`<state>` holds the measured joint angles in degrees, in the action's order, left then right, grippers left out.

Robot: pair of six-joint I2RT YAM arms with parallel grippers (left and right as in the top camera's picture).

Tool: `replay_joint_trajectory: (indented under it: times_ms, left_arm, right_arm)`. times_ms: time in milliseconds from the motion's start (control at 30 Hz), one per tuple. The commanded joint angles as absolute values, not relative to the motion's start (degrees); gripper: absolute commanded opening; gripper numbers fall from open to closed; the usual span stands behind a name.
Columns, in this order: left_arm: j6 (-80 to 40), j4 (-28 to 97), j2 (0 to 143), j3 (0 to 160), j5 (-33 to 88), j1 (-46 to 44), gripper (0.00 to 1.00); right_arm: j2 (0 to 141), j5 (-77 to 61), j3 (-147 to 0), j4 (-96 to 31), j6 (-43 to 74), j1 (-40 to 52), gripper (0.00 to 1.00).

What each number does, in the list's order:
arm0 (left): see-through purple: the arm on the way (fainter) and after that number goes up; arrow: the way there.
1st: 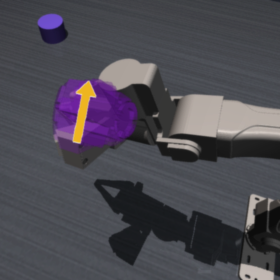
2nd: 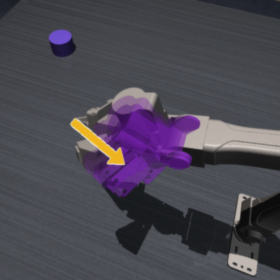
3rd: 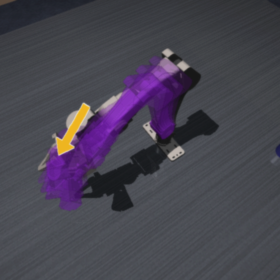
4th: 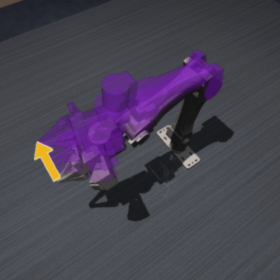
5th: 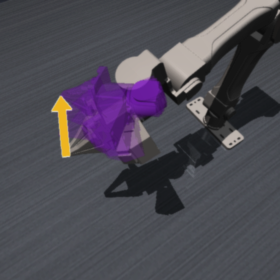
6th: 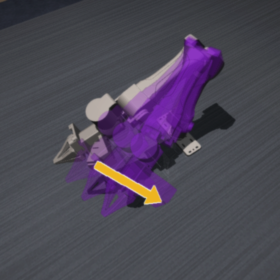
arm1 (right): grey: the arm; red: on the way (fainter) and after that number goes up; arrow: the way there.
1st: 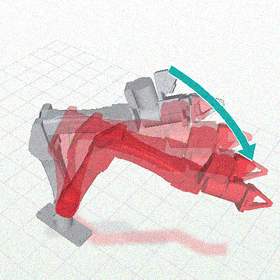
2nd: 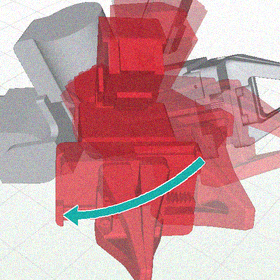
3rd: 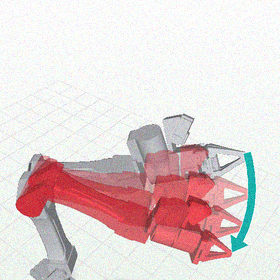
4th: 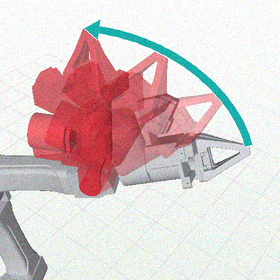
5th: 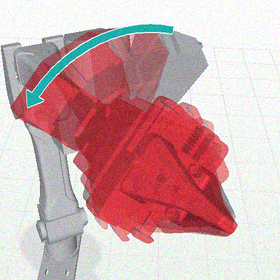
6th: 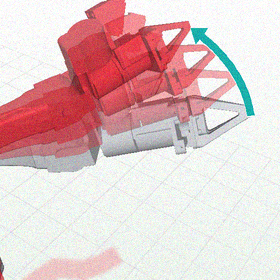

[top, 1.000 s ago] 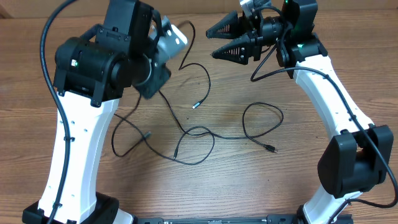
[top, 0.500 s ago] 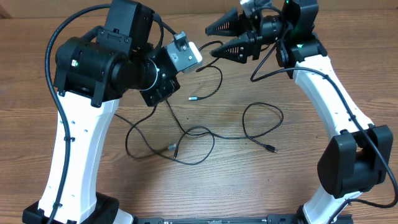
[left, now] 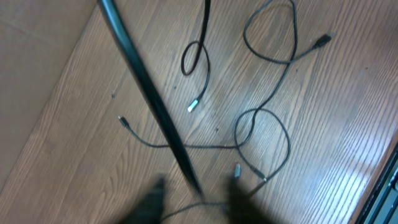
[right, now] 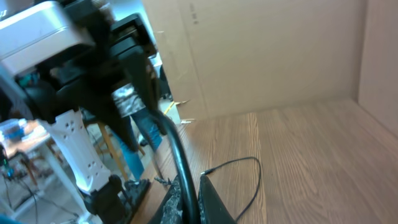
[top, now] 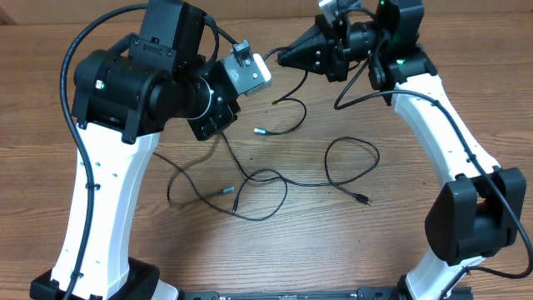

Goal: Untangle cables

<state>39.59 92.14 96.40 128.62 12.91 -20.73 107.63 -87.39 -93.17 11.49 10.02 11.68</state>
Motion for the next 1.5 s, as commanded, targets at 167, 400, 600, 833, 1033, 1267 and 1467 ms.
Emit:
replay_joint_trajectory:
  times_ms: [167, 400, 600, 833, 1033, 1267, 1467]
  left_arm:
    - [38.11, 91.7, 96.23, 129.25, 13.65, -20.64, 1.0]
    - [35.75, 91.29, 96.23, 129.25, 13.58, -20.64, 1.0]
    - [34.48, 91.29, 96.23, 129.25, 13.61, -20.64, 0.99]
    - [34.48, 91.5, 96.23, 129.25, 13.61, -20.64, 1.0]
    - [34.5, 91.42, 96.23, 129.25, 13.61, -20.64, 1.0]
    - [34.5, 91.42, 96.23, 129.25, 13.58, -20.64, 1.0]
    - [34.52, 91.44, 96.23, 129.25, 13.56, -20.64, 1.0]
  right_arm:
    - [107.37, -77.01, -94.59, 19.77, 29.41, 7.55, 0.04]
    - [107.37, -69.14, -94.59, 37.58, 49.41, -0.14, 0.04]
    - [107.37, -64.18, -94.59, 45.41, 59.11, -10.85, 0.04]
    - [107.37, -64.05, -94.59, 44.25, 64.47, -23.59, 0.04]
    - [107.37, -69.45, -94.59, 50.28, 73.91, -28.97, 0.04]
    - [107.37, -70.54, -94.65, 66.11, 84.16, -26.13, 0.04]
    - [107.37, -69.58, -97.1, 70.35, 87.02, -21.17, 0.04]
